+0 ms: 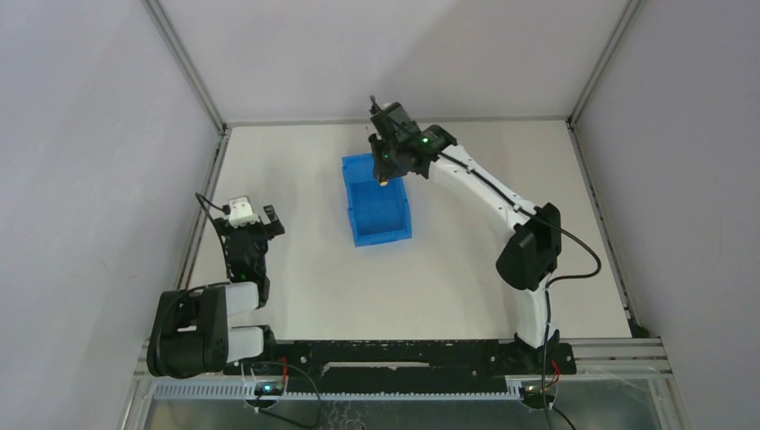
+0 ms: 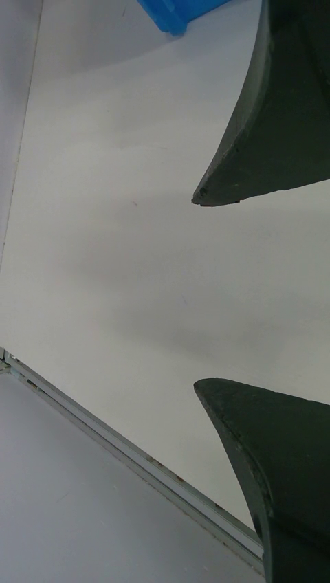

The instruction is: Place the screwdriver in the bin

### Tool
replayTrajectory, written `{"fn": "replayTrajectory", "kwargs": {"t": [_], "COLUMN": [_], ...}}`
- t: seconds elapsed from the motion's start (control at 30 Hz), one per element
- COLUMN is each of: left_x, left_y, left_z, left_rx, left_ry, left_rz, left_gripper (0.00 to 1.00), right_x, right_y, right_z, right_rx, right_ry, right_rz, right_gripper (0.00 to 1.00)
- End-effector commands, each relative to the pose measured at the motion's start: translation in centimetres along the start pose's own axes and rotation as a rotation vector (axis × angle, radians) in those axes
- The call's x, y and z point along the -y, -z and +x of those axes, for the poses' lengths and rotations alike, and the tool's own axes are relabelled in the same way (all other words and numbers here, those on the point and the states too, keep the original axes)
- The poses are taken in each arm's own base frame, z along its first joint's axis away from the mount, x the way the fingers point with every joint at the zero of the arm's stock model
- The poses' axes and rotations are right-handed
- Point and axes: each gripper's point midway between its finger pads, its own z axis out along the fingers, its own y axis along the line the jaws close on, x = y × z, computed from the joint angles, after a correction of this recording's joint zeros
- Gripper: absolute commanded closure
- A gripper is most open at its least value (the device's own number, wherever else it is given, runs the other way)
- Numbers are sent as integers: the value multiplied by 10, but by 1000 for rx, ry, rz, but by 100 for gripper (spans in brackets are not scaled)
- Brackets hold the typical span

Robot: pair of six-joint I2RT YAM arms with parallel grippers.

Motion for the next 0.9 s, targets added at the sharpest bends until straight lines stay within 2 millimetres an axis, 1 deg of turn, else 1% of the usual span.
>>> {"fn": "replayTrajectory", "kwargs": {"t": [0.0, 0.1, 0.17, 0.23, 0.33, 0.4, 0.57, 0.67, 0.73, 0.87], "left_x": [3, 3, 3, 3, 3, 3, 3, 3, 3, 3], "left_y": [-7, -7, -7, -7, -7, -7, -7, -7, -7, -7], "left_z": [-24, -24, -23, -24, -24, -23, -23, -23, -23, -23], "left_rx": [68, 68, 67, 68, 68, 68, 67, 67, 68, 67], "left_ry": [-5, -5, -6, -6, -6, -6, -6, -6, -6, -6], "left_rz": [3, 3, 4, 3, 3, 4, 3, 4, 4, 4], "left_gripper": [0, 0, 0, 0, 0, 0, 0, 0, 0, 0], "right_x": [-8, -13, -12, -11, -10, -8, 1, 4, 4, 1], "right_y": [-35, -58, -71, -86, -107, -119, -141, -146, -145, -135], "right_z": [14, 36, 51, 64, 80, 89, 112, 118, 119, 108], "right_rx": [5, -11, -31, -49, -82, -105, -149, -158, -163, -143], "right_ry": [-49, -58, -73, -80, -92, -98, -122, -125, -124, -113], "right_rz": [43, 54, 75, 86, 95, 114, 167, 182, 185, 163], "right_gripper": [87, 84, 83, 80, 77, 72, 68, 62, 57, 50]}}
